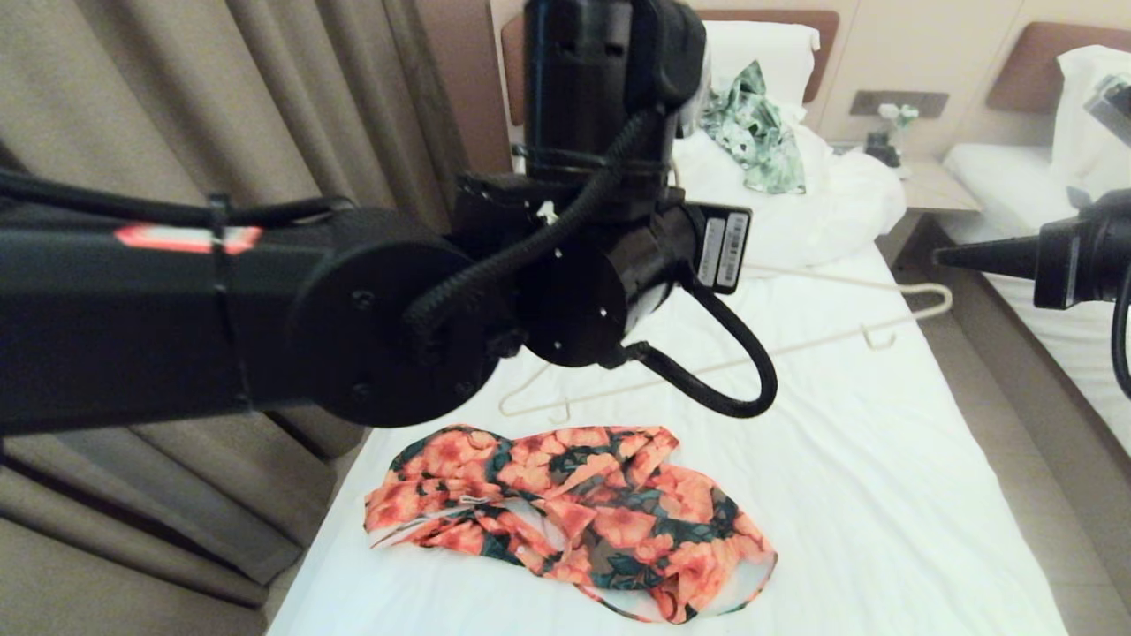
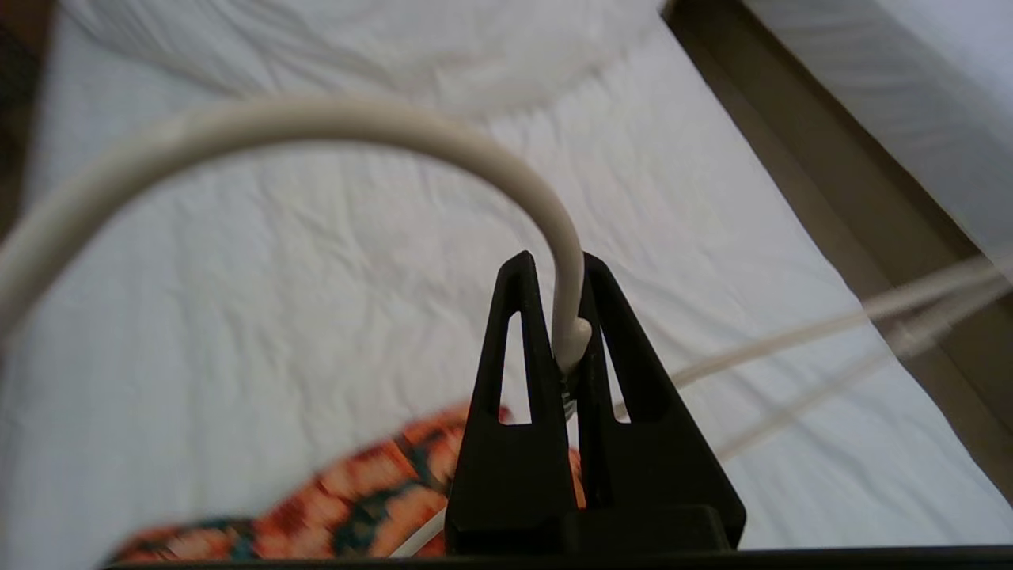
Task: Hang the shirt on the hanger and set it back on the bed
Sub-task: Place the hanger on the bed
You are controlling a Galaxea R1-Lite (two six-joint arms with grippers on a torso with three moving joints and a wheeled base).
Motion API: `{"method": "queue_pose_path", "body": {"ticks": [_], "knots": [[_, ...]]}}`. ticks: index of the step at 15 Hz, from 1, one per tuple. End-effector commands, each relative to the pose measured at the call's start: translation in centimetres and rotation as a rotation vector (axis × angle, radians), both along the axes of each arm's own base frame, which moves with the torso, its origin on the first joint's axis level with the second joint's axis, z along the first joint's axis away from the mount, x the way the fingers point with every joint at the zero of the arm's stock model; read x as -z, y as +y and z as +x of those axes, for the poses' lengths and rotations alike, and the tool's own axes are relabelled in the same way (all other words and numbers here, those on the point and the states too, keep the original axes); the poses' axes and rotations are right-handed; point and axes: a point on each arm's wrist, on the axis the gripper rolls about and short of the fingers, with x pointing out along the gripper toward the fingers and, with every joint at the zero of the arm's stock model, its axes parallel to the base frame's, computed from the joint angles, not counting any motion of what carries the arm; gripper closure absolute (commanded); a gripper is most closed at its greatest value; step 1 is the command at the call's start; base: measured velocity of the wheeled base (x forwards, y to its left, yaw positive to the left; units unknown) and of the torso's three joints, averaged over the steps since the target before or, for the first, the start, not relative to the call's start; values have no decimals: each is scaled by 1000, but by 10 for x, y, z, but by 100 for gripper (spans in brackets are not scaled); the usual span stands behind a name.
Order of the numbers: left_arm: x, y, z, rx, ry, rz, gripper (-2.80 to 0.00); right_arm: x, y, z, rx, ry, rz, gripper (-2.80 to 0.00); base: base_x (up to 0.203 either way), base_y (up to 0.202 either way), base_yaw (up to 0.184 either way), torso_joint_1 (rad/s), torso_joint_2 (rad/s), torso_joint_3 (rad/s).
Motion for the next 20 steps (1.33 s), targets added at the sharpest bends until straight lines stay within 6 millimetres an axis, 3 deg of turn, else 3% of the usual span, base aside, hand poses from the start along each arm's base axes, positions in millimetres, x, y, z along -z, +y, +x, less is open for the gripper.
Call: {"method": "queue_pose_path", "body": {"ticks": [1, 6, 10, 15, 19, 20], "knots": [[34, -12, 10, -8, 73, 43, 0, -10, -2, -11, 2, -31, 30, 0, 0, 0, 0, 0, 0, 0], [154, 8, 71, -72, 338, 188, 0, -12, -2, -10, 1, -31, 43, 0, 0, 0, 0, 0, 0, 0], [227, 17, 117, -99, 445, 243, 0, -10, 1, -7, -9, -20, 43, 0, 0, 0, 0, 0, 0, 0], [277, 28, 149, -104, 512, 286, 0, -9, 5, -7, -27, -13, 41, 0, 0, 0, 0, 0, 0, 0], [289, 44, 158, -105, 542, 318, 0, -8, 7, -7, -34, -10, 41, 0, 0, 0, 0, 0, 0, 0], [290, 45, 158, -108, 545, 318, -218, -8, 7, -7, -36, -11, 41, 0, 0, 0, 0, 0, 0, 0]]}}
